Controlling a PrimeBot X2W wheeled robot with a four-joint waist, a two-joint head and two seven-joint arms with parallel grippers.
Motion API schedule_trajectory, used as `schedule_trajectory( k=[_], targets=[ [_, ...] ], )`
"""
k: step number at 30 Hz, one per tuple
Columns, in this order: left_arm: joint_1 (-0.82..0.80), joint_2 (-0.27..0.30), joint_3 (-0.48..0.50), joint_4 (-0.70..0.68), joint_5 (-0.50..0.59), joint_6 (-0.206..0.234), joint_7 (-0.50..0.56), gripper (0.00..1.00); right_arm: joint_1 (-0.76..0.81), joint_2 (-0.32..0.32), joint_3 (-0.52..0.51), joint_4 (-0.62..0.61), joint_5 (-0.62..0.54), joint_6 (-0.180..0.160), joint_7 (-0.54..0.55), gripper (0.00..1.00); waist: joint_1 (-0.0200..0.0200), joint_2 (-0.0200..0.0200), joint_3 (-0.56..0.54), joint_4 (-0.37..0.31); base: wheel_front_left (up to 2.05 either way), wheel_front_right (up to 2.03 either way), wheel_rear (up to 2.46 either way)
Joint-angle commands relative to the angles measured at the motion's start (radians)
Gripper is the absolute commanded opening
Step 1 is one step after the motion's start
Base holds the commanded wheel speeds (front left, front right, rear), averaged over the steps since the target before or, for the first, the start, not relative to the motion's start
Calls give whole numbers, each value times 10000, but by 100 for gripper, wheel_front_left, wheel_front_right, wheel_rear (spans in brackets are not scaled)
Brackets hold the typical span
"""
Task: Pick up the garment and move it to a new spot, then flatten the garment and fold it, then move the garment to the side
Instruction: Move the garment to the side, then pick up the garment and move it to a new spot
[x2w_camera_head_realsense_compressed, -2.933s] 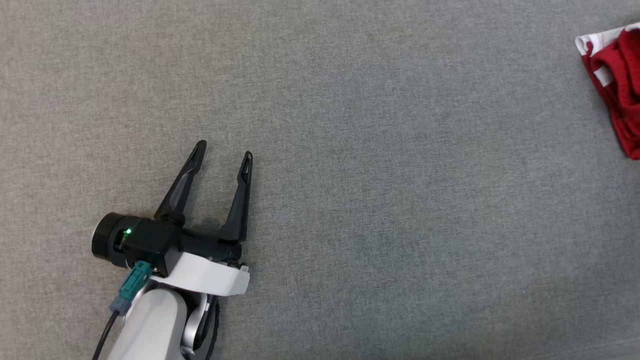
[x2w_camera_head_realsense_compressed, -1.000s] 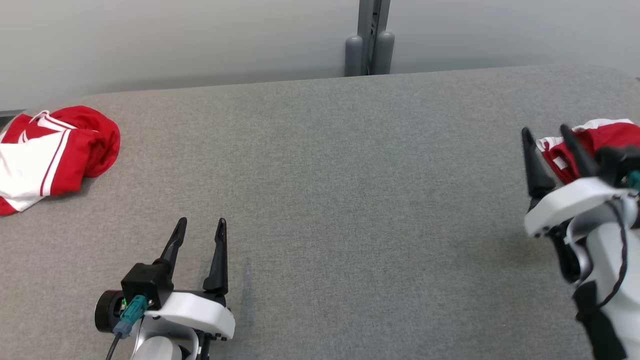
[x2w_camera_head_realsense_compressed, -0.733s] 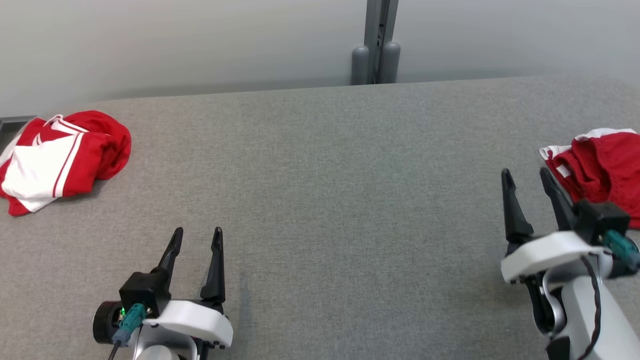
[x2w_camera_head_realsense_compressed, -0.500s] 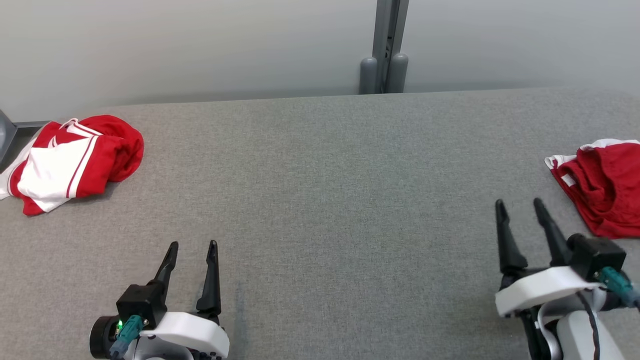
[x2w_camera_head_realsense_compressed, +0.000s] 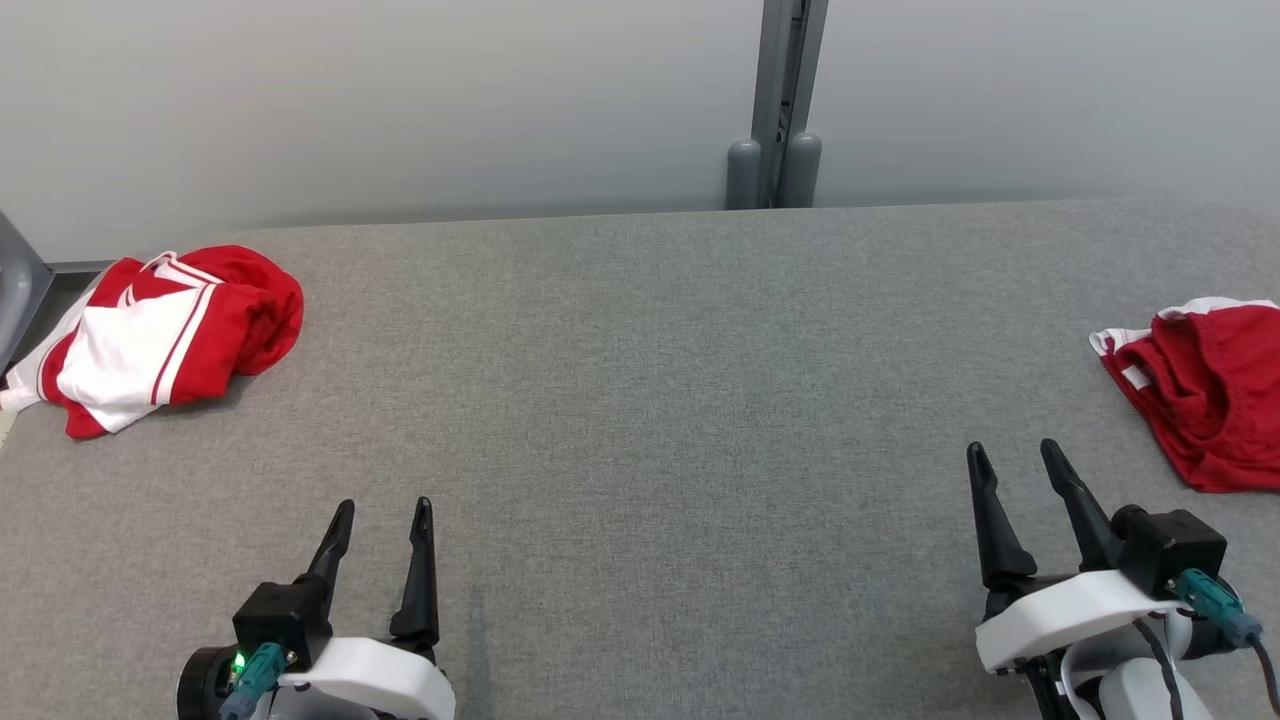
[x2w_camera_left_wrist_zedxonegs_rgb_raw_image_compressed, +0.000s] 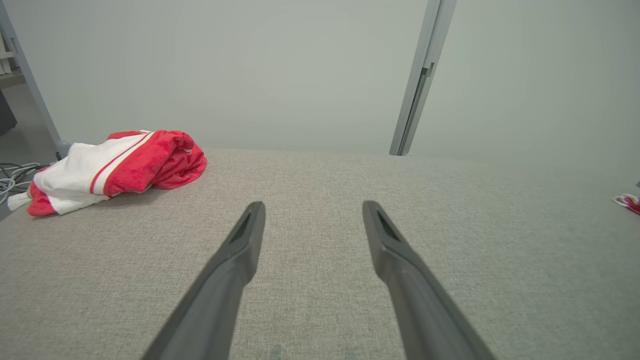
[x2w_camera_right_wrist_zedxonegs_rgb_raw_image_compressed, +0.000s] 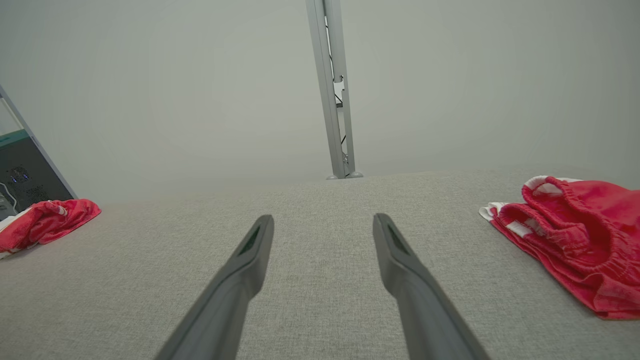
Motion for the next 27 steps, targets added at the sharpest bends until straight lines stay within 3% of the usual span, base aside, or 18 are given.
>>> schedule_trajectory(
  k=[1, 20, 27],
  targets=[
    [107, 28, 35, 20, 87, -24, -46, 100, 115, -51, -42, -13, -45, 1, -49, 100, 0, -1, -23, 5, 0, 0, 0],
    [26, 20, -71, 70, 116, -82, -47, 100, 142, -50, -65, -104, -154, 1, -50, 100, 0, -1, 1, 64, 0, 0, 0],
    [-150, 24, -141, 41, 89, -45, -47, 100, 125, -50, -108, -162, -201, 1, -50, 100, 0, -1, 19, 584, 0, 0, 0]
  ],
)
